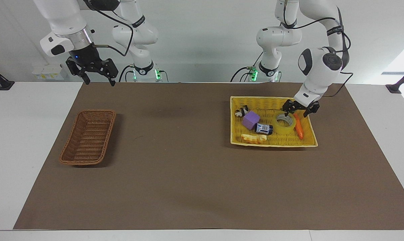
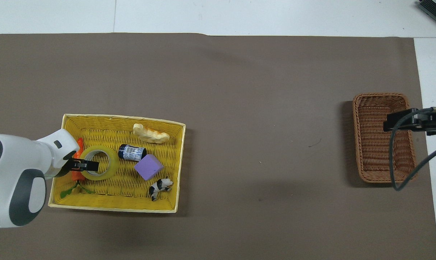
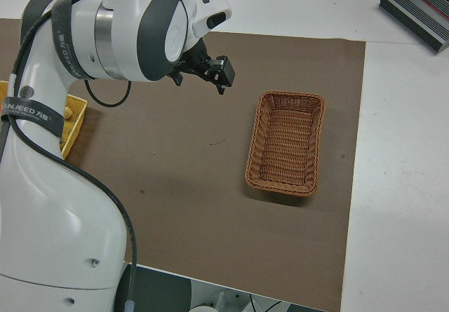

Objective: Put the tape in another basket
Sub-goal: 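Reach the left gripper into the yellow basket and grasp the tape roll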

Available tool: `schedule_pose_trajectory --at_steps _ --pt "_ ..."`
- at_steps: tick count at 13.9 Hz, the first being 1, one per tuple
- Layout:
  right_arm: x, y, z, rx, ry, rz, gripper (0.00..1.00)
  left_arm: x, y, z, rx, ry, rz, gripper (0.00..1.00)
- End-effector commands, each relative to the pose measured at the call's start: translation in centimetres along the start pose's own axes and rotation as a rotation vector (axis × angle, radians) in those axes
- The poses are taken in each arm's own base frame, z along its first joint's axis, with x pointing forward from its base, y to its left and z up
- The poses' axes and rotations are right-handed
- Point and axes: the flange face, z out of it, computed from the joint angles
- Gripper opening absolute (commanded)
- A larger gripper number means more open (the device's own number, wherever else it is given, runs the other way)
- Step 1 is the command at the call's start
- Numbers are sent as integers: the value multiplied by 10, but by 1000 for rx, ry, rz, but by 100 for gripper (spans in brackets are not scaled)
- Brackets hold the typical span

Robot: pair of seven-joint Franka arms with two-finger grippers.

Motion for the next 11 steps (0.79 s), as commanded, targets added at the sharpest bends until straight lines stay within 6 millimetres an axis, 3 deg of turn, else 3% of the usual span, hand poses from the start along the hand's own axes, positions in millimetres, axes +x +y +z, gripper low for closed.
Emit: schedule_pose_trajectory --at_steps 1,3,6,11 --pt "-4 3 -3 4 10 -15 100 8 11 50 -12 -10 74 47" --pt "-4 3 -3 4 10 -14 100 7 13 58 -16 -26 79 0" --pt "-4 3 -3 4 10 -15 100 12 7 53 -19 -38 104 0" --pt "-4 3 -3 4 10 -15 100 33 5 2 -31 -97 105 0"
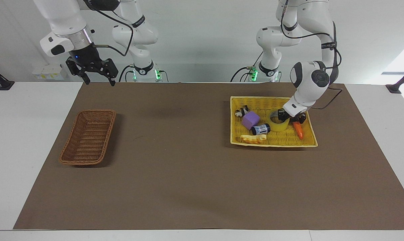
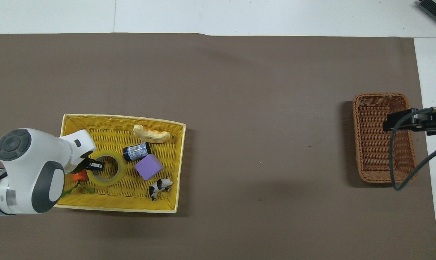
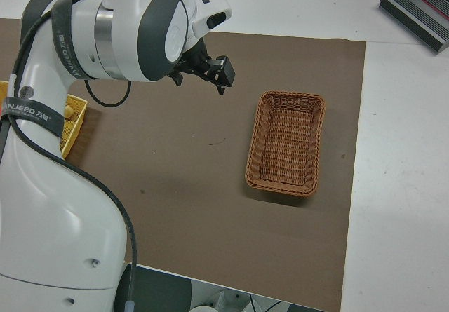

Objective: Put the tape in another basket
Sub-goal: 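Reach the left gripper into the yellow basket and grasp the tape roll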

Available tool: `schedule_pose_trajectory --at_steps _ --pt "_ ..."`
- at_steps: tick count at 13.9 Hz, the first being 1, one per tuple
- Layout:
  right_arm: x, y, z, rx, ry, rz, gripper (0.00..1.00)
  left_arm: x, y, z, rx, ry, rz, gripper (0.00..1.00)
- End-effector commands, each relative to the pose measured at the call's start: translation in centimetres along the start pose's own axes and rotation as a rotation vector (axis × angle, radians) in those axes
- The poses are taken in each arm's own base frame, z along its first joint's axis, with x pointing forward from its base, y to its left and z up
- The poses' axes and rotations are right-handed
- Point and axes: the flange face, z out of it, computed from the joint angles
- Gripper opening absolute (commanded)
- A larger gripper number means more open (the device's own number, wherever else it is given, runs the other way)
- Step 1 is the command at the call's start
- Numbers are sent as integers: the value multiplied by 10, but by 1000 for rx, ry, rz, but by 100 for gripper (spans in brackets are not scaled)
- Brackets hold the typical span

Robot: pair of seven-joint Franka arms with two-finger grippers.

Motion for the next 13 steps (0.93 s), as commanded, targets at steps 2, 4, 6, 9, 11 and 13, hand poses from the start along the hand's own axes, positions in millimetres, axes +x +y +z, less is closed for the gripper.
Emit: schedule_pose_trajectory --at_steps 2,4,6,9,11,13 --pt "-4 3 -3 4 10 -15 100 19 -9 -54 -11 -39 7 0" --pt "-4 3 -3 4 10 -15 100 27 -13 -85 -13 -39 0 0" --pt "-3 11 -3 4 5 0 100 28 -24 -109 -17 -36 -21 0" --pt "-3 12 -3 4 6 0 100 26 -14 -136 -16 -60 -46 0" --pt "-3 11 -3 4 6 -5 100 24 -6 -145 -12 -49 -42 0" --pt "-4 17 -2 3 -3 3 100 26 0 -156 -12 -49 -31 0"
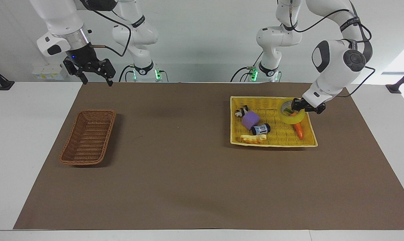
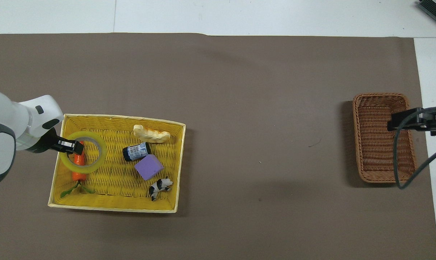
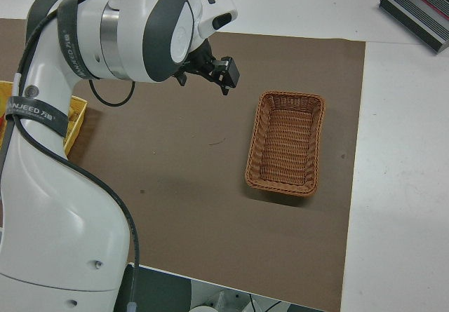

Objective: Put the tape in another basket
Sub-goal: 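Lift the tape with the left gripper while the right gripper reaches toward it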

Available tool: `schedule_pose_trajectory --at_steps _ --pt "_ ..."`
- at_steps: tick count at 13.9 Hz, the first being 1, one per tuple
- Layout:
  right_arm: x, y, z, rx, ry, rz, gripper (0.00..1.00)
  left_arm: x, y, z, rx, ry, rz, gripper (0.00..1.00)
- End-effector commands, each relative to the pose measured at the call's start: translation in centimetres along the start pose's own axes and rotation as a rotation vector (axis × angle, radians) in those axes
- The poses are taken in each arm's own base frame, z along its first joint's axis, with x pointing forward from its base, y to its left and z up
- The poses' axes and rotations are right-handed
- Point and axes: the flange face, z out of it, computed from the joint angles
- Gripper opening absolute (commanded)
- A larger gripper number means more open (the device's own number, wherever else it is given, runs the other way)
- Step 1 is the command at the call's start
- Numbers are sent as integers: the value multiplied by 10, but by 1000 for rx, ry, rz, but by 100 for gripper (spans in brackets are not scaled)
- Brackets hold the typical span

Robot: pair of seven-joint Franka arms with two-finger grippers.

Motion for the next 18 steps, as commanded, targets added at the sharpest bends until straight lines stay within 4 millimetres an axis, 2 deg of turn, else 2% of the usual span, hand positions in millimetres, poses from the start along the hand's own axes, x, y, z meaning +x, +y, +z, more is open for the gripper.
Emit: schedule_pose_trajectory --at_steps 1,3,4,5,6,7,8,10,12,16,17,18 --pt "-7 0 -1 1 -17 -33 100 -3 19 -27 4 -4 23 0" --pt "-8 -15 -1 9 -9 -64 100 5 47 -44 -77 13 48 0" --pt "-7 -24 -2 58 5 -70 100 6 62 -46 -166 22 42 0" --pt "-3 -29 -1 116 26 -59 100 7 69 -47 -221 31 37 0" --pt "0 -33 6 139 27 -65 100 9 86 -48 -266 36 41 0" --pt "5 -36 13 151 21 -64 100 9 95 -49 -323 35 -12 0" --pt "6 -50 17 209 10 -75 100 10 106 -50 -422 29 -83 0" --pt "13 -65 22 333 24 -62 100 11 119 -52 -505 30 -107 0" --pt "17 -100 31 441 11 -83 100 11 145 -54 -510 42 -100 0" --pt "29 -158 51 635 0 -42 100 16 223 -62 -505 137 -200 0" --pt "29 -175 58 668 -12 -34 100 16 234 -64 -512 148 -248 0" --pt "28 -185 65 698 -27 -16 100 15 243 -64 -520 142 -310 0"
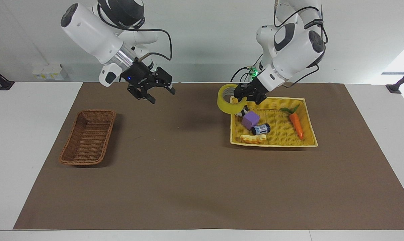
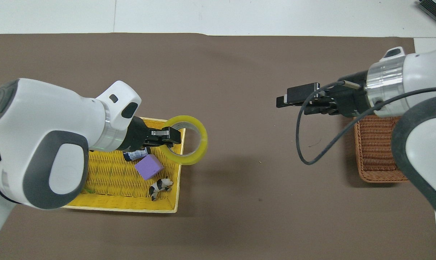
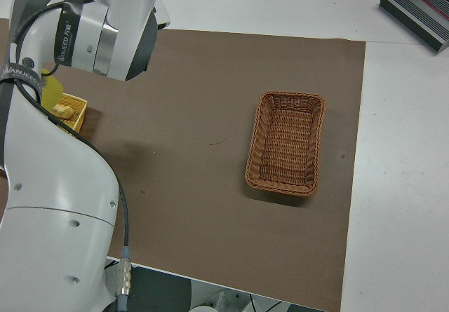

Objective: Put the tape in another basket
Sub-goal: 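Lift the tape with the left gripper while the right gripper reaches toward it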

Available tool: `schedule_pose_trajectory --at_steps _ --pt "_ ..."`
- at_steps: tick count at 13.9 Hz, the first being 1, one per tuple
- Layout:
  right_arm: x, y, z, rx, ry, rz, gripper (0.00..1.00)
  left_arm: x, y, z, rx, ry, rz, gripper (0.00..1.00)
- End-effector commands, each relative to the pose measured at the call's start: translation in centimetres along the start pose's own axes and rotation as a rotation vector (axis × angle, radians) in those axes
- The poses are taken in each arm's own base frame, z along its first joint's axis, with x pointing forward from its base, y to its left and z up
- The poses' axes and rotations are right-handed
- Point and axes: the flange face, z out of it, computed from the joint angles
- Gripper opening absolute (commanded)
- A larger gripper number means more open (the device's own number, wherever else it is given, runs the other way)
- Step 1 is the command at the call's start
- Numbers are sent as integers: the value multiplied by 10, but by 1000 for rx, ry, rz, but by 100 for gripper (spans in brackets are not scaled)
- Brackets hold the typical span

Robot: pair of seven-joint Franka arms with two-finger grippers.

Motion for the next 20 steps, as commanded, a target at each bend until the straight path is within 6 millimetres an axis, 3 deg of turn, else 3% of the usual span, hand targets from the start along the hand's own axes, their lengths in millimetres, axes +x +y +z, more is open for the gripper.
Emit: schedule_pose_trajectory --at_steps 1,4,10,14,17,18,19,20 --pt "-3 -7 33 96 -14 57 100 -7 27 4 -34 46 -125 0" --pt "-8 -2 50 170 -34 35 100 -17 58 12 -79 105 -150 0" --pt "-39 17 67 211 -84 -67 100 -14 82 14 -171 199 -227 0" --pt "-43 13 71 210 -86 -84 100 -18 98 18 -189 196 -244 0" --pt "-44 12 71 209 -84 -95 100 -20 100 19 -194 191 -252 0" --pt "-44 12 70 208 -80 -108 89 -20 100 19 -194 190 -252 0" --pt "-43 12 70 209 -82 -116 44 -20 100 19 -194 190 -252 0" --pt "-44 13 67 206 -89 -76 19 -20 100 19 -194 190 -252 0"
